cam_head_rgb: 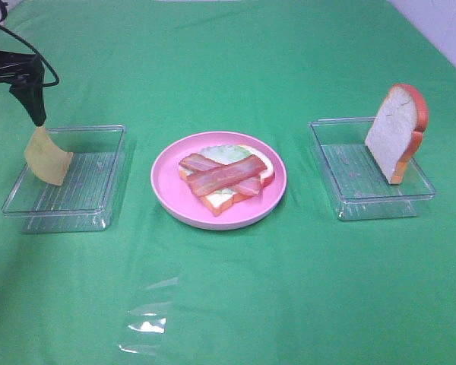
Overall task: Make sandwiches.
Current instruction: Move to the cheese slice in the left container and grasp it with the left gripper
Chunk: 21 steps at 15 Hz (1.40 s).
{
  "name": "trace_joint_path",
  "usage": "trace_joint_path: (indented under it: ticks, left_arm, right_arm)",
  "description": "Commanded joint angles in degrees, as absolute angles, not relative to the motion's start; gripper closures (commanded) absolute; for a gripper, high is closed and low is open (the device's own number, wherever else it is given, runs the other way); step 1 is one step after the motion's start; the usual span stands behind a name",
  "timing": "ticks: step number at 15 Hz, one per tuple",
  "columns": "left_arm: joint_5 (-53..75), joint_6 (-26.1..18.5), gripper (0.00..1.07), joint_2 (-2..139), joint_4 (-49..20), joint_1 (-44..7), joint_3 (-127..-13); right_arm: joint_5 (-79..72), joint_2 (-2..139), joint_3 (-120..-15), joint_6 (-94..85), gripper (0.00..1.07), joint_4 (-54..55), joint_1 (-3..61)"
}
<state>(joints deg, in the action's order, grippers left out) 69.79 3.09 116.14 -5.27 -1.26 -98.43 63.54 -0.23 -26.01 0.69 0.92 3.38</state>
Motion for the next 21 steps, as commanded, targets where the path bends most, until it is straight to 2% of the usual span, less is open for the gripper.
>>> trace_joint_path:
  ticks: [1,7,19,21]
  left_arm:
    - [67.67,3.44,0.07,115.97,-5.96,-0.97,-98.03]
    - [59.13,6.88,0.07,118.32,-6.76,-0.97,-98.26]
    - [55.81,6.82,0.09,127.94,-8.25,-0.97,-101.64]
    - [54.77,6.82,0.14,127.94,-8.25,-0.97,-101.64]
  right_arm:
    - [62.97,-1.83,-25.84,0.57,0.1,0.92,3.04]
    - [62.97,-1.83,-25.84,0.57,0.1,0.92,3.04]
    - [62.97,-1.83,-25.84,0.57,0.1,0.92,3.04]
    - [62.97,-1.83,-25.84,0.57,0.1,0.92,3.04]
